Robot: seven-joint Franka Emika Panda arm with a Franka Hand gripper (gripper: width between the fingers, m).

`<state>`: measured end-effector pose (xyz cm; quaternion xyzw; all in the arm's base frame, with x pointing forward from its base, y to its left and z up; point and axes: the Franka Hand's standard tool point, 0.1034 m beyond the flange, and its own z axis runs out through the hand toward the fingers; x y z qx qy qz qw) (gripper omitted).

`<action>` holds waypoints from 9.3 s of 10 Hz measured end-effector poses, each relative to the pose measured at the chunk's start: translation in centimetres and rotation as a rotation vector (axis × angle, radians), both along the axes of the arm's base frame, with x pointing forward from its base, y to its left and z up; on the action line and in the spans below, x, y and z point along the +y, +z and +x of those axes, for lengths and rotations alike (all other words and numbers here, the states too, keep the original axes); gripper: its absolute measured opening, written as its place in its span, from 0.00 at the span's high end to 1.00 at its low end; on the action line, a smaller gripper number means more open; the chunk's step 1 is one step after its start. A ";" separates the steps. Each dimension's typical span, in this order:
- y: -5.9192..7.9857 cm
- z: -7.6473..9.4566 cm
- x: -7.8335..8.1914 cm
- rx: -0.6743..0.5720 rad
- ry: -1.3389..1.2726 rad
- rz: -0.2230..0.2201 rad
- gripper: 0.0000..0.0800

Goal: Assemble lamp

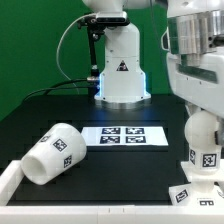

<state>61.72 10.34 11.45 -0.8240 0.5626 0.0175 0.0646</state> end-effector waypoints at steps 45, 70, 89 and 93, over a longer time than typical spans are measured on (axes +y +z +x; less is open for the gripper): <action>5.8 -1.5 -6.8 -0.148 0.956 -0.096 0.13; 0.3 -6.2 -24.3 -0.018 1.539 0.678 0.13; -3.7 -6.7 -26.5 -0.112 1.662 0.657 0.13; -5.0 -7.4 -26.6 -0.105 1.651 0.653 0.13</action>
Offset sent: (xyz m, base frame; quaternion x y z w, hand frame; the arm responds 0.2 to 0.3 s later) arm 0.0000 0.0000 0.0000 0.0000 0.0000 -0.1938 0.9810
